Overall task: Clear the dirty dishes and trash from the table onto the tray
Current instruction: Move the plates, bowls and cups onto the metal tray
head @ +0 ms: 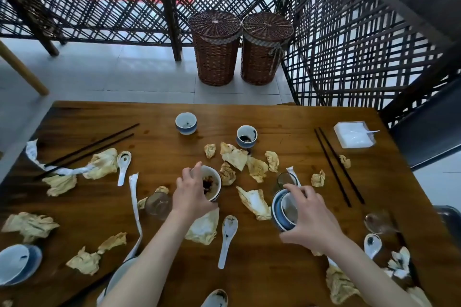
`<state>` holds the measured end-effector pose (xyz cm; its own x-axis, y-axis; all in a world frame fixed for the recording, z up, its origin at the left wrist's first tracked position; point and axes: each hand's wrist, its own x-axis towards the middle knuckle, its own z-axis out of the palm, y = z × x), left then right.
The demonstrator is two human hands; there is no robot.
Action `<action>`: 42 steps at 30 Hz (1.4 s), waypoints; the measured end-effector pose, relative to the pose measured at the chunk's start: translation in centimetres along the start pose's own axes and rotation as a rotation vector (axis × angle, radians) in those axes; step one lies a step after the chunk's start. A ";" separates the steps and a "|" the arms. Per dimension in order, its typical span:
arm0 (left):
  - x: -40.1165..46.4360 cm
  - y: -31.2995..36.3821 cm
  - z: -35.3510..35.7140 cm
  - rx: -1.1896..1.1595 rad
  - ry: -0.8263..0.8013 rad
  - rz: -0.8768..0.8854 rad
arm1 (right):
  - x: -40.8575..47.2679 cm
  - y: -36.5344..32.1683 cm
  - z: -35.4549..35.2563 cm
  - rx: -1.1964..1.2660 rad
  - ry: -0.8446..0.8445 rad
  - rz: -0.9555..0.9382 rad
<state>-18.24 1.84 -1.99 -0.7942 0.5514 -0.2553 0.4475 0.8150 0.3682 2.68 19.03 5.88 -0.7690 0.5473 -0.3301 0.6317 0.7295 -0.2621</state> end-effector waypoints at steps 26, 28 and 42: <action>1.6 2.2 -0.8 0.157 -0.149 -0.118 | -1.8 2.4 0.3 0.042 0.013 0.068; 1.6 2.1 -0.8 0.151 -0.138 -0.106 | -1.8 2.4 0.3 0.043 0.023 0.074; -0.8 4.7 -3.9 0.208 -0.024 -0.014 | -3.3 4.5 -1.2 0.077 0.088 0.134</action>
<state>-17.15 4.55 3.47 -0.7918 0.5421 -0.2815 0.5139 0.8403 0.1727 7.91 20.98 6.83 -0.6809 0.6737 -0.2871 0.7321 0.6160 -0.2909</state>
